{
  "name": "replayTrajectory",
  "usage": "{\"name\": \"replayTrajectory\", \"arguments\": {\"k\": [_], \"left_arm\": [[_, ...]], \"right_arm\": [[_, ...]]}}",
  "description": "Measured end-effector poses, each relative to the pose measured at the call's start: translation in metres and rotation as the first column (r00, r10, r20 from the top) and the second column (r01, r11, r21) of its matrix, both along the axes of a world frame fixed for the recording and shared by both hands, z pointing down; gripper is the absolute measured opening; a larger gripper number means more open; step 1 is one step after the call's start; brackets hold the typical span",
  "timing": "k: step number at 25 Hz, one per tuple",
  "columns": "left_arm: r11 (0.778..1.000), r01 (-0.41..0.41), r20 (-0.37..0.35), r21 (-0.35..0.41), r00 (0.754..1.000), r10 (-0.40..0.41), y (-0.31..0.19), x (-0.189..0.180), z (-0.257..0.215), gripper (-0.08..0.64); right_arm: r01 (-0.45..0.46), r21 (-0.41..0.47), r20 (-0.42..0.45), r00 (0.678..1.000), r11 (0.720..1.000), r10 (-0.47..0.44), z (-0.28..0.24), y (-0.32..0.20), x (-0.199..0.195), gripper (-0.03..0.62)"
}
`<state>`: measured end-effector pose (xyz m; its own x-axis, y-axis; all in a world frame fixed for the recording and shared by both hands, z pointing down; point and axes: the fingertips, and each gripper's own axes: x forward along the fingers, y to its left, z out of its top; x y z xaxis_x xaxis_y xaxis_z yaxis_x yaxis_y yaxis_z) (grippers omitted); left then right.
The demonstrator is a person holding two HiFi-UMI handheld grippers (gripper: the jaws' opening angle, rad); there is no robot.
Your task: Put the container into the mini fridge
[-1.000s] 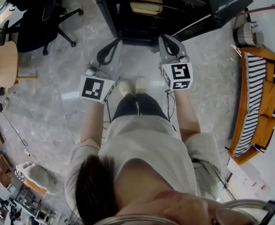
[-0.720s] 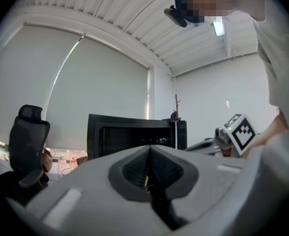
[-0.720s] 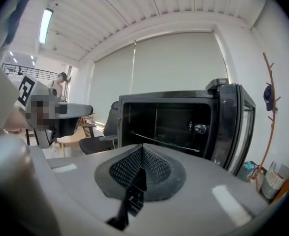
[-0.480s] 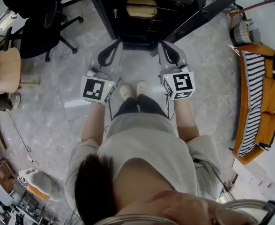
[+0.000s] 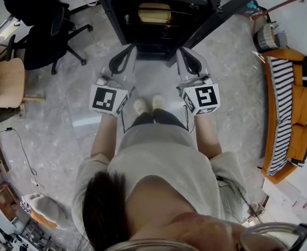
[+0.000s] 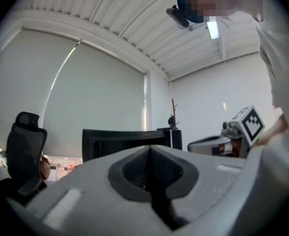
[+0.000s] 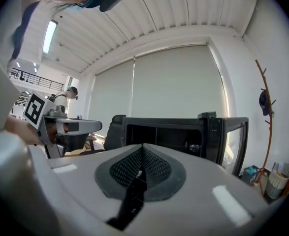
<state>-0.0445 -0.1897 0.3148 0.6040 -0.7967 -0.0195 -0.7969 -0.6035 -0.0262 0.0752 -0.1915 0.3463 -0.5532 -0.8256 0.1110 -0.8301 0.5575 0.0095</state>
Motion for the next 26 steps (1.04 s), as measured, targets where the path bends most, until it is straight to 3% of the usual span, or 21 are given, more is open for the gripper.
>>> {"name": "replayTrajectory", "arguments": {"k": [13,26], "left_arm": [[1.0,-0.017,-0.009,0.019,1.0,0.017,0.003,0.007,-0.013,0.002],[0.999,-0.033,-0.024,0.024,0.999,0.034,0.004,0.011,-0.017,0.002]], "right_arm": [[0.013,0.072,0.041,0.999,0.997,-0.016,-0.031,0.007,-0.001,-0.003],[0.006,0.081,0.062,0.998,0.997,-0.011,-0.036,0.009,-0.001,-0.003]]}}
